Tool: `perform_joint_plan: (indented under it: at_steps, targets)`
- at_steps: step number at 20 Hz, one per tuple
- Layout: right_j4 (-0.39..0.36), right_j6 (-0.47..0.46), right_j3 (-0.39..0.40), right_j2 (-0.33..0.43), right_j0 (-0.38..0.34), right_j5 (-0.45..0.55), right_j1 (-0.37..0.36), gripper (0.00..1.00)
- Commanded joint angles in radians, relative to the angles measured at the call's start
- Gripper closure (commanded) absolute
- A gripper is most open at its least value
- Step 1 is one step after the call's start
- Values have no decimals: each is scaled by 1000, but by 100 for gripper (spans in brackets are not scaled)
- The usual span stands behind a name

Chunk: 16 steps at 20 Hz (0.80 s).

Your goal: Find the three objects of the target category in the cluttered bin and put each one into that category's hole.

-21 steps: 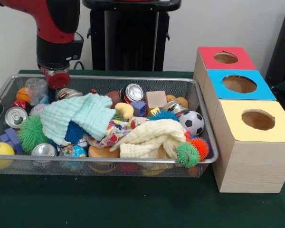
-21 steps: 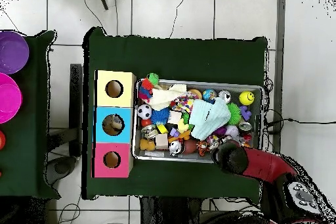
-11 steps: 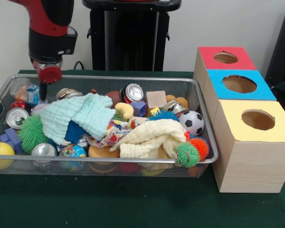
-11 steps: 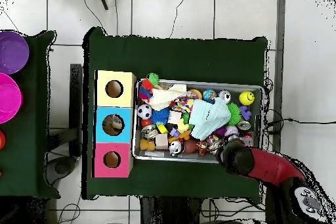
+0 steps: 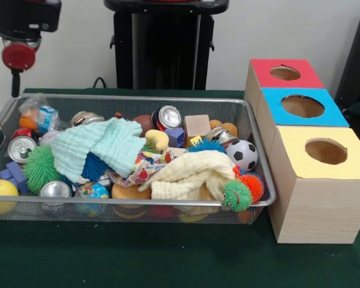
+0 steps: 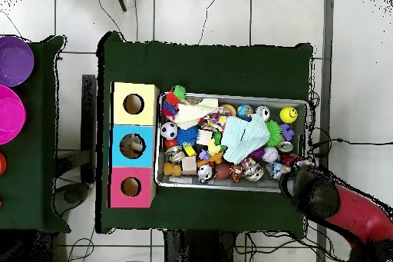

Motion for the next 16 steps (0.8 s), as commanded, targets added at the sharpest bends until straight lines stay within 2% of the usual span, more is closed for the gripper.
perform_joint_plan:
  at_steps: [1, 7, 12, 13, 16]
  targets:
    - [60, -131, 80, 177, -67, 166, -84, 100]
    - [54, -115, 71, 178, -65, 188, -91, 100]
    - [4, -115, 65, 154, -48, 159, -74, 100]
    - [4, -108, 70, 151, -47, 160, -72, 0]
    - [15, -98, 80, 149, -42, 178, -69, 0]
